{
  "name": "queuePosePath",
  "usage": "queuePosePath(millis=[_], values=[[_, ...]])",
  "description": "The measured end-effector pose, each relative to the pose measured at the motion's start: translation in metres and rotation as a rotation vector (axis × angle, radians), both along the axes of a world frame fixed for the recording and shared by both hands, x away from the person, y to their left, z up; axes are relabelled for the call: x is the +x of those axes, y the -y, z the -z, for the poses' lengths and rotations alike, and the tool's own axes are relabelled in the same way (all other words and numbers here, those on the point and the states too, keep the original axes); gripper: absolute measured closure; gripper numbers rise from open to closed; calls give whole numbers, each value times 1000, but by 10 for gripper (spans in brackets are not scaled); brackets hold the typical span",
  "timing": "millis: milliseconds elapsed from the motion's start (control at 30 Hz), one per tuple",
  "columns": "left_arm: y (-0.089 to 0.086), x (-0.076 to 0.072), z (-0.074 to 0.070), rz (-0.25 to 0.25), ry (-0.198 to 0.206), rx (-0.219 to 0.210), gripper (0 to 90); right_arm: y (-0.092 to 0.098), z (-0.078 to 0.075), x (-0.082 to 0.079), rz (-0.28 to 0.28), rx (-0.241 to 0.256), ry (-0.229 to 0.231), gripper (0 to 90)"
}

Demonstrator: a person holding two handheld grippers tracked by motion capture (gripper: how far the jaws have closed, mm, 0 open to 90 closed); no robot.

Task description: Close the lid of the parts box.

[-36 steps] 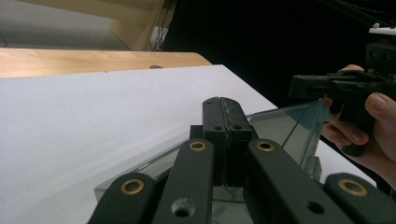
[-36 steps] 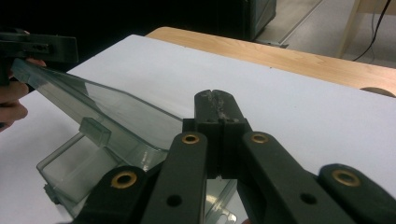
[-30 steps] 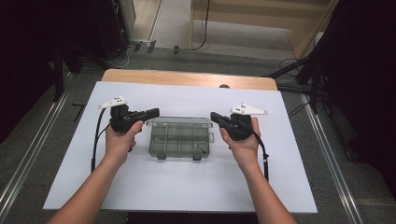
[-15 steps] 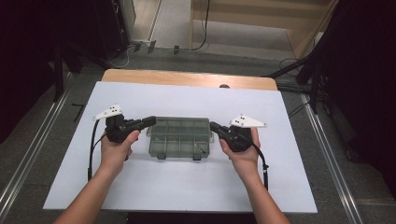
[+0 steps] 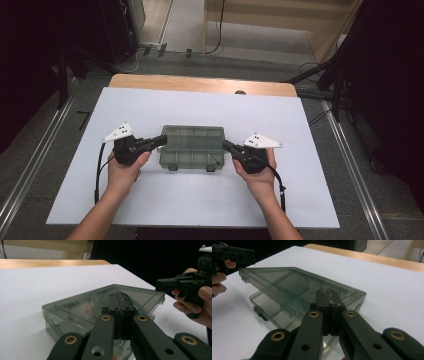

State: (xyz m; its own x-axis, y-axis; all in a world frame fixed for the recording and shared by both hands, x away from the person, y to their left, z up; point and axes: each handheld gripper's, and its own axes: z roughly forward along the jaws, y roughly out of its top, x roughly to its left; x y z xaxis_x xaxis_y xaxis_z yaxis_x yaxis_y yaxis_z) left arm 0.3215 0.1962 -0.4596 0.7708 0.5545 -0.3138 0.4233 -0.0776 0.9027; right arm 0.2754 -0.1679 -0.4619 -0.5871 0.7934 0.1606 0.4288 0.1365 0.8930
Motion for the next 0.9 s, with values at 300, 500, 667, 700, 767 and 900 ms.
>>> queuePosePath(millis=[300, 500, 667, 700, 767, 900], values=[[1, -9, 10, -9, 15, 35, 900, -2, 11, -9, -6, -2, 7, 900], [0, -15, 16, -11, 16, 43, 899, -7, 18, -15, -18, -19, 25, 883], [-3, -20, 20, -20, 18, 50, 899, -9, 25, -16, -22, -4, 16, 900], [-4, -22, 22, -21, 20, 47, 899, -9, 26, -17, -25, -3, 11, 900], [-5, -25, 25, -26, 27, 58, 899, -10, 28, -18, -25, -6, 10, 900], [-6, -29, 30, -30, 19, 61, 899, -13, 33, -21, -23, -18, 10, 900]])
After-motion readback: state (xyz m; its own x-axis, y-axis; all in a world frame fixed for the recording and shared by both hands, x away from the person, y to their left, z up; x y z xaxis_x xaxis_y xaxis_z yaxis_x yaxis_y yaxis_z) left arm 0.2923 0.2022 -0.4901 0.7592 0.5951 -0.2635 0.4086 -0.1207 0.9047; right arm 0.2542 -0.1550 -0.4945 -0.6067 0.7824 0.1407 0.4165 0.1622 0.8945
